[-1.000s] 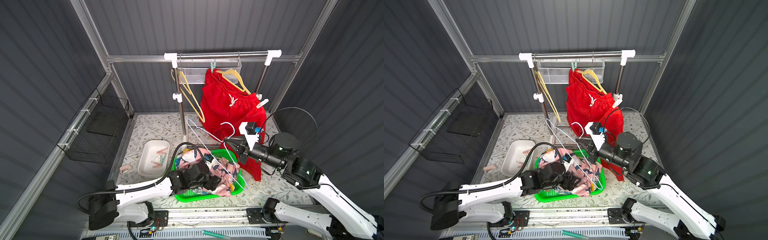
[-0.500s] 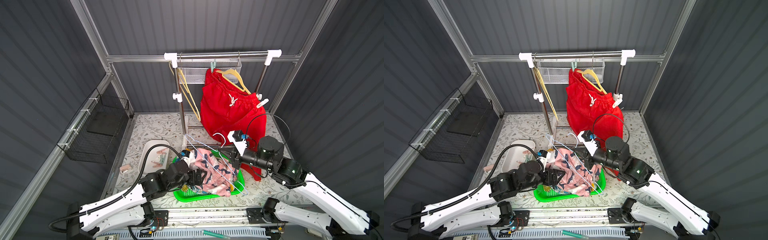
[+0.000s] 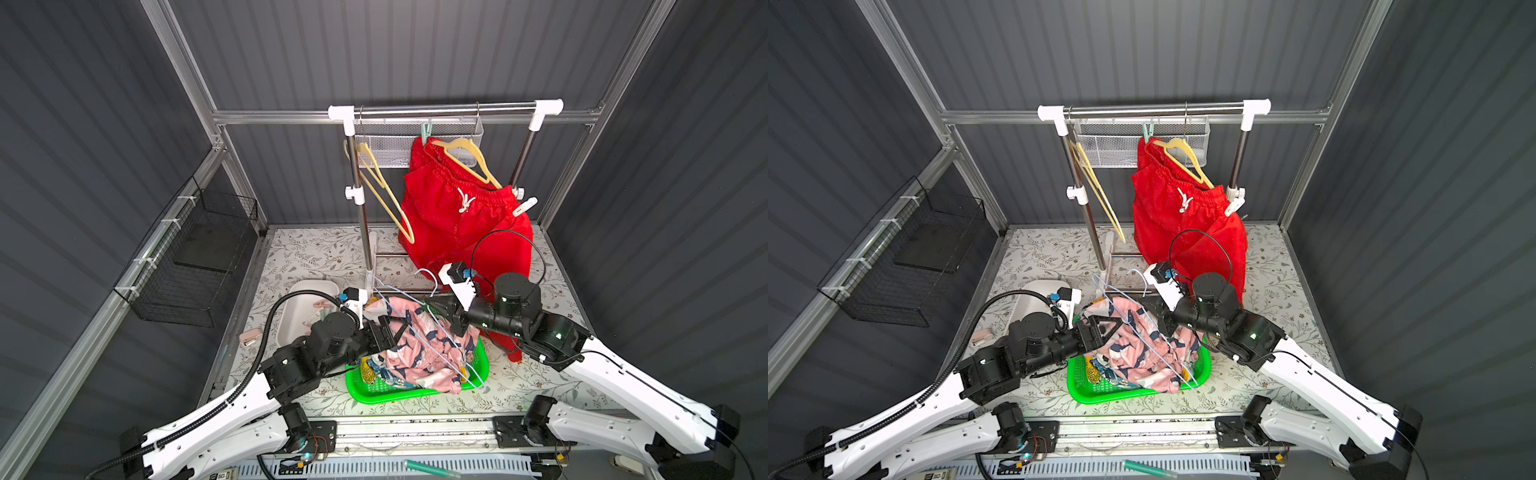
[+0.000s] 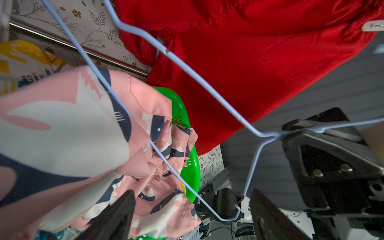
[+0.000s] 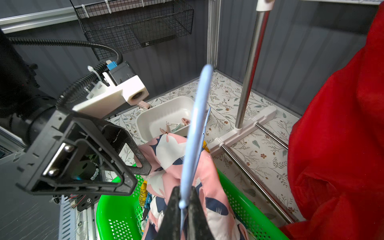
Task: Remove the clothespins securing shorts to the hanger
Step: Adjust the hanger.
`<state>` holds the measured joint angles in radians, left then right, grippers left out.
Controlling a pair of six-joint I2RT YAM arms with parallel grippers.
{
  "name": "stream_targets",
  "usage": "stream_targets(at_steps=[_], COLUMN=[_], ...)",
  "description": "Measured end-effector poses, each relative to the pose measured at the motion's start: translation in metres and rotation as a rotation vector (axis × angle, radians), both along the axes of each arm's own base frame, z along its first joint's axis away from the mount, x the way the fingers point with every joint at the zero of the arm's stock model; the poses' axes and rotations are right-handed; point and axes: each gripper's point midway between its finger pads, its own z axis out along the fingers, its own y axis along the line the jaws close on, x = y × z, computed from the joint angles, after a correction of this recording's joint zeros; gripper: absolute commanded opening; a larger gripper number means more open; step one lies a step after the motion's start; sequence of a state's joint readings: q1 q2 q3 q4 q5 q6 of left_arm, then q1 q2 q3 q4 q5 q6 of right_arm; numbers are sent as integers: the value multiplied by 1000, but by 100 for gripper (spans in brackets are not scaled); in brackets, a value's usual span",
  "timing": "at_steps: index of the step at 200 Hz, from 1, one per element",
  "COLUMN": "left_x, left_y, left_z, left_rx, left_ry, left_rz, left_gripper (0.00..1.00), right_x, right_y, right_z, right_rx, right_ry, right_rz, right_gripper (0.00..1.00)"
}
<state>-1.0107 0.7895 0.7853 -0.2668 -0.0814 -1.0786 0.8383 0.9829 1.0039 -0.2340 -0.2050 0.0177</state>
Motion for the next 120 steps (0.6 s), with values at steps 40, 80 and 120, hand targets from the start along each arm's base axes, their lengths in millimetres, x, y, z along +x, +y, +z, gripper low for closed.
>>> stream_targets(at_steps=[40,80,120], left_x=[5,12,20], left_y=[9,14,11], left_z=[36,35,25], left_rx=[-59,-55,-78], left_ry=[-47,-30,15], left_rz=[52,108,160], left_gripper=[86,84,77], right_x=[1,-5,-11], right_y=[1,3,7], right_z=[-22,-48,-53], right_rx=[-25,-63,-67], right_ry=[44,96,102], right_rz=[-5,-1,3], right_gripper=[0,0,0])
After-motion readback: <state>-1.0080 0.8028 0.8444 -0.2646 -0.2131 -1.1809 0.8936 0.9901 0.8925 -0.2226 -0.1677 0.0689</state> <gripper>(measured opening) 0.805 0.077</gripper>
